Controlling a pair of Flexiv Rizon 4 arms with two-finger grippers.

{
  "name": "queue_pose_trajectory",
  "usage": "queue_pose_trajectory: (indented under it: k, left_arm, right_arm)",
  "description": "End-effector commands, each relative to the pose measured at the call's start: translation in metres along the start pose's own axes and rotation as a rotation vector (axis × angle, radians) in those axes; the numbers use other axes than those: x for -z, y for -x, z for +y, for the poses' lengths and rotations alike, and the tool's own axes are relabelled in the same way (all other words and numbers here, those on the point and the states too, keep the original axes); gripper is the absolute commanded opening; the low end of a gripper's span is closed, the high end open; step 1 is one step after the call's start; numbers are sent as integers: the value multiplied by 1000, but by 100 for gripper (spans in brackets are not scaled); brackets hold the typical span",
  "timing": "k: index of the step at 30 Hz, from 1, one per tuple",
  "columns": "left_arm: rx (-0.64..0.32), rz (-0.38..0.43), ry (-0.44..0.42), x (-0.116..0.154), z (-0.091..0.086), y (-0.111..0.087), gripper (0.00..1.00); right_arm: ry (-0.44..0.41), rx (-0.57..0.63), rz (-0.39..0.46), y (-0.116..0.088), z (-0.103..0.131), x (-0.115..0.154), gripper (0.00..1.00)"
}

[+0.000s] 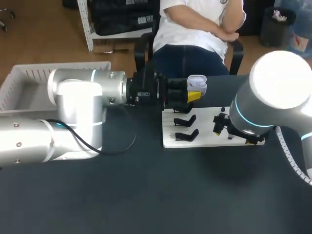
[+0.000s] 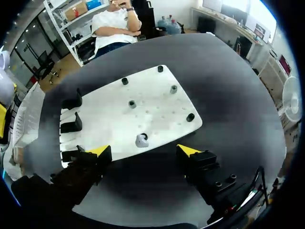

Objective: Pick up each earbud case from the left stands, insert the matching earbuds, close the lid, and place the case in the box.

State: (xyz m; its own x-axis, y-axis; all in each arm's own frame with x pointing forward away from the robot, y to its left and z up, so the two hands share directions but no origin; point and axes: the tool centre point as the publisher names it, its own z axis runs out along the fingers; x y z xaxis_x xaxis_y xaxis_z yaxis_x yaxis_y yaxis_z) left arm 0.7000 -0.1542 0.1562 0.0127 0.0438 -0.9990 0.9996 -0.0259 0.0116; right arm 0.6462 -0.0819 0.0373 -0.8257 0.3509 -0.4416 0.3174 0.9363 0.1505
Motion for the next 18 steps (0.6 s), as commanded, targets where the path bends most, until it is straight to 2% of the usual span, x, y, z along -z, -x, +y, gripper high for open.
queue_pose_trajectory:
  k: [1, 2, 10, 17, 18]
  left_arm:
    - [-3, -4, 7, 0, -2, -1, 0]
    - [-3, -4, 7, 0, -2, -1, 0]
    - [-3, -4, 7, 0, -2, -1, 0]
    - [-3, -4, 7, 0, -2, -1, 0]
    - [-3, -4, 7, 0, -2, -1, 0]
  right_arm:
    - [-1, -5, -66, 0, 7, -11, 79]
    - [-2, -5, -61, 0, 7, -12, 76]
    - [-7, -32, -34, 2, 8, -13, 74]
    - [-29, -64, 4, 3, 4, -10, 78]
    - [-30, -74, 20, 3, 4, -10, 81]
